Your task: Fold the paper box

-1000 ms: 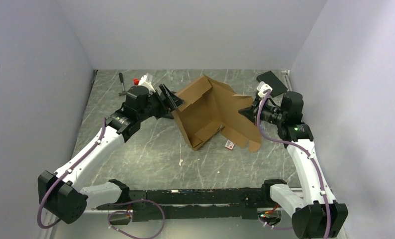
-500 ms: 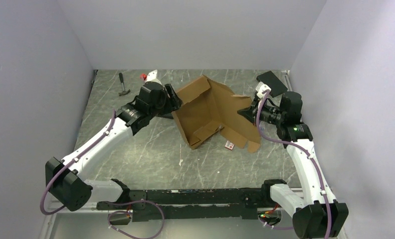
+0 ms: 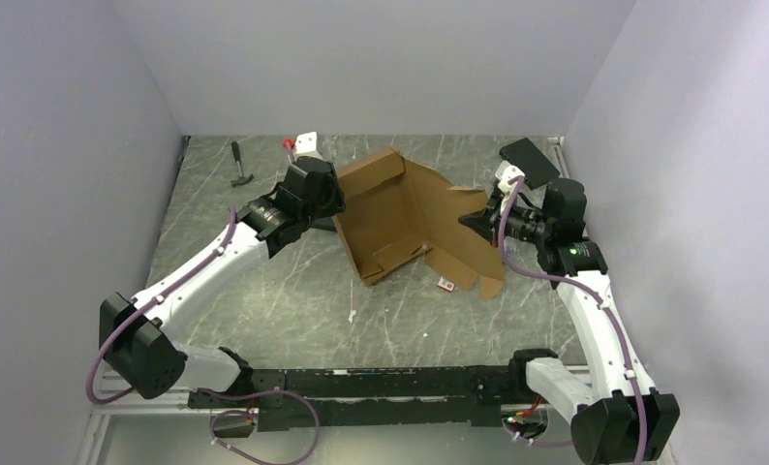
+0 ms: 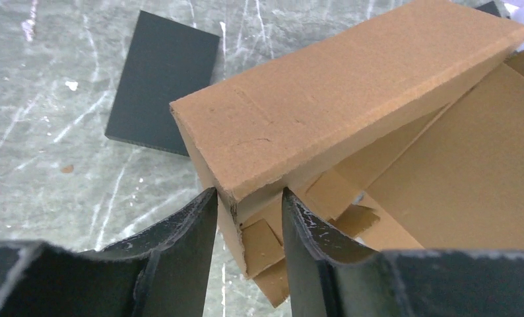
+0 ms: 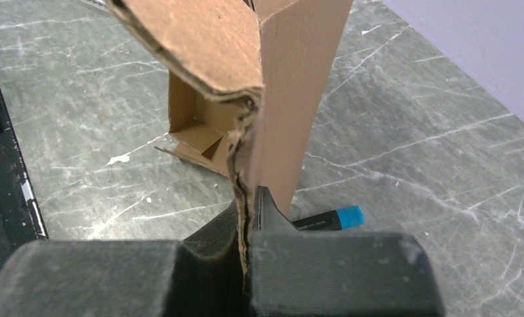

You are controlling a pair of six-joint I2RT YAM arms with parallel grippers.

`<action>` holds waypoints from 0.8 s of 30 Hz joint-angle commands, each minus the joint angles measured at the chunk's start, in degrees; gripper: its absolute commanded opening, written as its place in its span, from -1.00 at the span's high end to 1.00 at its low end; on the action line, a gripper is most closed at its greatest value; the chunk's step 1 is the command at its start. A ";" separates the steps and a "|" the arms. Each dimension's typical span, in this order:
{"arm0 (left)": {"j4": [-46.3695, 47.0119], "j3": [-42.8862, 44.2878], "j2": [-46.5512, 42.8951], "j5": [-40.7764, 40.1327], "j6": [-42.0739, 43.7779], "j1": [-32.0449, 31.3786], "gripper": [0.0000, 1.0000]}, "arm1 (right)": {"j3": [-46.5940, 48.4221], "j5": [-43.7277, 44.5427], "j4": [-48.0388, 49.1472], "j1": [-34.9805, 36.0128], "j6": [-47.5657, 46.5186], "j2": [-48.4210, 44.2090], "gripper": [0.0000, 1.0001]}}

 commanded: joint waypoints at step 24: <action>18.19 -1.44 3.83 -0.83 17.96 2.15 0.94 | -1.12 -4.79 2.90 1.36 0.97 -0.22 1.00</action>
